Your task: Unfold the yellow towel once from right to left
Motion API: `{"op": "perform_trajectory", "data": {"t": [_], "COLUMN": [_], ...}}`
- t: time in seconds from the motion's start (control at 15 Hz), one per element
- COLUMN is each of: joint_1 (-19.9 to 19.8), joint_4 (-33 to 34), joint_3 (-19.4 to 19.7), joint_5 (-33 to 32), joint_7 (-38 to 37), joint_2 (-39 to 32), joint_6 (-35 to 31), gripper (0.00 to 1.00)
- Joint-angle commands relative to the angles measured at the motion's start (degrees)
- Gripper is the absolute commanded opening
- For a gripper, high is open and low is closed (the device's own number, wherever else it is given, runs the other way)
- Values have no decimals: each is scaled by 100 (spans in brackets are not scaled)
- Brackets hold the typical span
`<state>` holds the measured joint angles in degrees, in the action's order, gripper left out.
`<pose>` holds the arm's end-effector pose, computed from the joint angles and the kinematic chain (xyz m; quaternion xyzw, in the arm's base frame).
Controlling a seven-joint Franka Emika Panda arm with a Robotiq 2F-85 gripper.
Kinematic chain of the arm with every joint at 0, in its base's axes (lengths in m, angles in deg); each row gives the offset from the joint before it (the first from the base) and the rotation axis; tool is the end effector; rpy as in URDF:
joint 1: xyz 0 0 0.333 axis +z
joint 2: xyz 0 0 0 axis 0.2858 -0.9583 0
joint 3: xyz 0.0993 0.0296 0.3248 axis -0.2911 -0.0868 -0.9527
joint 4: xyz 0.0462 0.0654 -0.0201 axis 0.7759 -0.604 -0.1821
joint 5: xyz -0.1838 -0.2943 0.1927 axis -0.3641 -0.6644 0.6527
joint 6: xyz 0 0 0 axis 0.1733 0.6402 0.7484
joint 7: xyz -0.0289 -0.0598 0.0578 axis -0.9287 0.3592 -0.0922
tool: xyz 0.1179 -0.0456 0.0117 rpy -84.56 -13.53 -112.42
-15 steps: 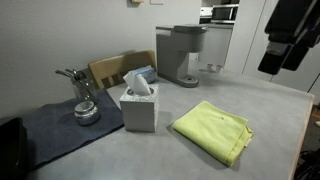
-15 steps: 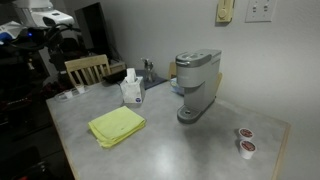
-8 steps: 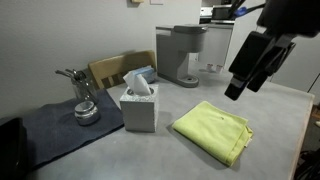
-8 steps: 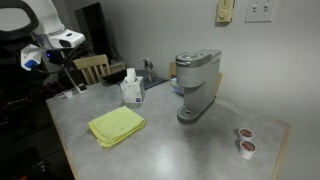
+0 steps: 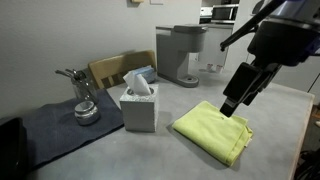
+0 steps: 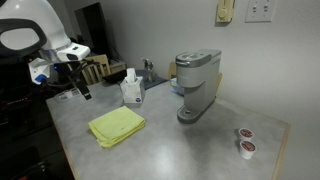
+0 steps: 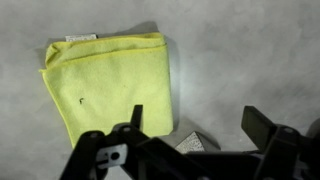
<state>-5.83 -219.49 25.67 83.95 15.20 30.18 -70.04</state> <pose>0.3893 0.1432 0.3119 -0.9908 0.0464 -0.0973 0.0822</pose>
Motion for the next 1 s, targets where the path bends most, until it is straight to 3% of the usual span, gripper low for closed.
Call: {"op": "perform_trajectory", "data": {"t": [0.0,0.53,0.93], "joint_1": [168,62,-101], "joint_4": [-8,434,836], "joint_3": [88,197,352], "joint_5": [121,-9,162], "joint_7": [206,260,853], "joint_2": [-49,-927,-1684], "joint_6": [-27,-473,-587], "gripper": [100,100,100]}}
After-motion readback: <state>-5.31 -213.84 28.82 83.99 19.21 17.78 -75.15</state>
